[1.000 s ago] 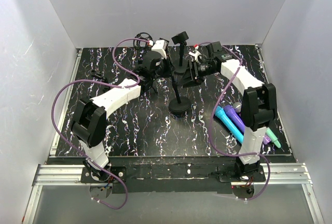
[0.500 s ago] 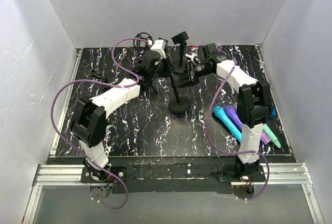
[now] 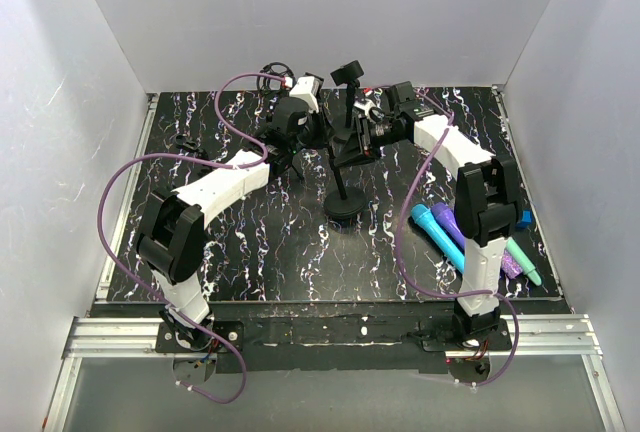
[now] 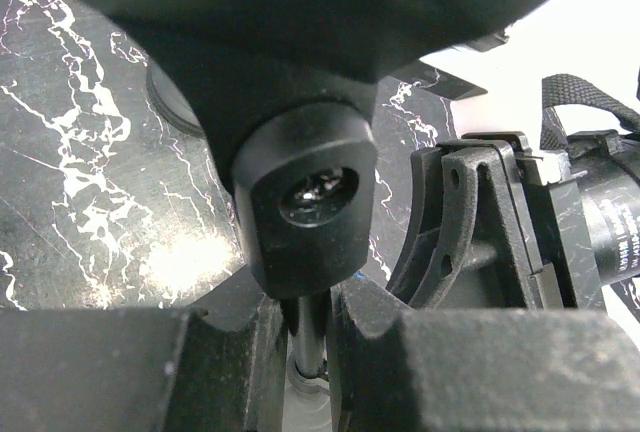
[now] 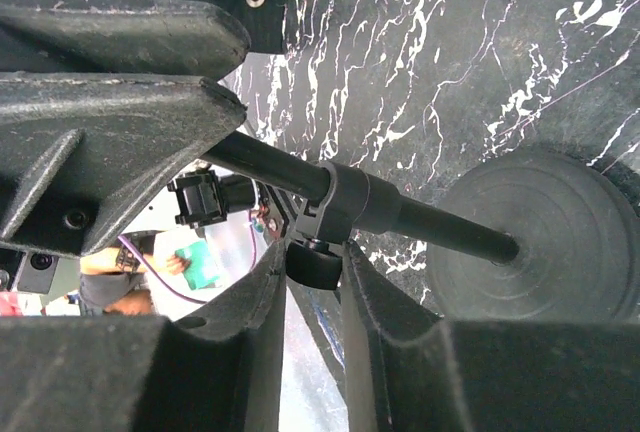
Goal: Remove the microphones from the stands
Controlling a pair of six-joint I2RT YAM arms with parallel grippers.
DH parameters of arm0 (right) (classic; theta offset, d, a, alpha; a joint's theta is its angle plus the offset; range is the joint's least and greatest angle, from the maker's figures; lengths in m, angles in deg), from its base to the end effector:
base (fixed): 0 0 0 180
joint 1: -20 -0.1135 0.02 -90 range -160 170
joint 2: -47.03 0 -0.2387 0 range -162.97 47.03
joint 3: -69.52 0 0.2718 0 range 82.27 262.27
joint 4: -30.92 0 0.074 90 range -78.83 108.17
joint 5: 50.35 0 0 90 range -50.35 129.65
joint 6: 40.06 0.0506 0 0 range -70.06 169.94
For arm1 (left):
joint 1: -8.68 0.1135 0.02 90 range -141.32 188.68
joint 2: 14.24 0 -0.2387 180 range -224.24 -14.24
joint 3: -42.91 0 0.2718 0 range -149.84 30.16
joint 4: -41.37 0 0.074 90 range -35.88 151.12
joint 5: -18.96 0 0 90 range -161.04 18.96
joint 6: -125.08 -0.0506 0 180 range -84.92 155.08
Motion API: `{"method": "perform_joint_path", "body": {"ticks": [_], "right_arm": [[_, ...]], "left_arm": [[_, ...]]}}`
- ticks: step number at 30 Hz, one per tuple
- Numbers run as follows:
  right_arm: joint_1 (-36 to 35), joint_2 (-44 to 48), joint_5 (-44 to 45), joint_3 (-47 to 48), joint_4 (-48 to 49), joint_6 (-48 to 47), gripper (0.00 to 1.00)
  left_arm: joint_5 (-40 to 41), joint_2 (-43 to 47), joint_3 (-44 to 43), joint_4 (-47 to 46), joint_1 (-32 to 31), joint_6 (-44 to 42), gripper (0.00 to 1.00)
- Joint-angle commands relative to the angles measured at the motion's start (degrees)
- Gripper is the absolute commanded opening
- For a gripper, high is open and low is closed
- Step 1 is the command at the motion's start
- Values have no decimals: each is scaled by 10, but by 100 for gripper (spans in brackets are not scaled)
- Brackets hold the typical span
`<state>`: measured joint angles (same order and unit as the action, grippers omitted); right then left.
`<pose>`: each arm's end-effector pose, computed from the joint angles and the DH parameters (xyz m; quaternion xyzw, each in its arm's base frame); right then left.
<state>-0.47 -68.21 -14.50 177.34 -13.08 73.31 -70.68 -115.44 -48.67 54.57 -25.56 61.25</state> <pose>0.4128 0.1979 0.2133 -0.1290 0.8440 0.5084 0.1125 0.3715 -0.2525 0.2539 0.0569 0.8311 -0.2761 0.4794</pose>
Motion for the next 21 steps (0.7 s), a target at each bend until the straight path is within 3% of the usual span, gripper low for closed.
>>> {"method": "perform_joint_path", "body": {"ticks": [1,6,9,11,16,18,21], "right_arm": [[-9,4,47,35,2,-31,22],[-43,48,179,49,-37,-216,3],[-79,78,309,50,-38,-349,1],[-102,115,377,2,25,-433,1],[-136,239,462,-269,453,-660,1],[-147,261,441,-362,610,-791,1],[-150,248,340,-497,844,-1054,1]], "left_arm": [[-22,16,-23,12,-7,12,0],[-20,15,-22,9,-7,19,0],[-21,12,-22,5,-7,23,0],[-19,11,-22,5,-7,26,0],[-16,13,-22,10,-5,30,0],[-19,13,-20,11,-3,34,0],[-24,12,-19,10,-3,40,0]]}}
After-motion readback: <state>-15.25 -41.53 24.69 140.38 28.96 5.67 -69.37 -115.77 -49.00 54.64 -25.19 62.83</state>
